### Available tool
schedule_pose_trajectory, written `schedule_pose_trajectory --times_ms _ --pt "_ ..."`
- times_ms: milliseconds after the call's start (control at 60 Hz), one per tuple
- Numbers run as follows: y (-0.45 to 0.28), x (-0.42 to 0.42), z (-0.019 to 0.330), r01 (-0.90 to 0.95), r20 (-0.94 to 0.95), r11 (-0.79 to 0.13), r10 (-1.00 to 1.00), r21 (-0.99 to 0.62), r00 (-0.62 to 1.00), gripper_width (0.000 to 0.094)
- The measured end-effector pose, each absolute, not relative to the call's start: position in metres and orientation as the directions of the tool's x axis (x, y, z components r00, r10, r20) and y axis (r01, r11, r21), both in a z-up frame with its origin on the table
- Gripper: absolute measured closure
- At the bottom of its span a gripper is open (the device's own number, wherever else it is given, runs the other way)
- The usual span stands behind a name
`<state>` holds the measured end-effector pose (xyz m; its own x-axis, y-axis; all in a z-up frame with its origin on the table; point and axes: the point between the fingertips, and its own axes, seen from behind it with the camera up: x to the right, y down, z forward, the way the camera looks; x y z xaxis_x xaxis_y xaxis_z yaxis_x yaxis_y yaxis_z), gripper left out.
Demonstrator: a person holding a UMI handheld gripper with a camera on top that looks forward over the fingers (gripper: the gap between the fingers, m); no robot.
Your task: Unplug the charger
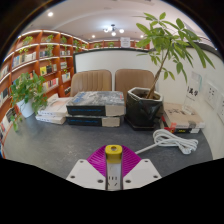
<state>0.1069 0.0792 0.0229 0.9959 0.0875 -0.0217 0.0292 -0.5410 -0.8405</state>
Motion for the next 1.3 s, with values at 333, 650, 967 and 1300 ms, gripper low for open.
schedule_pose_trajectory --times_ms 333,650,967,1300 --pt "0.100 0.141 0.160 -0.014 -0.047 -0.377 0.080 -0.926 0.996 0.0880" --pt "0.075 0.265 0.195 -0.034 -0.015 -0.366 -0.055 -0.930 0.998 0.0882" --pt "0.047 0.282 0.024 -0.076 -0.023 -0.614 -0.095 -0.786 0.995 0.0882" --pt "0.030 0.287 -0.003 -0.125 -0.034 -0.659 -0.148 -0.742 0.988 0.0732"
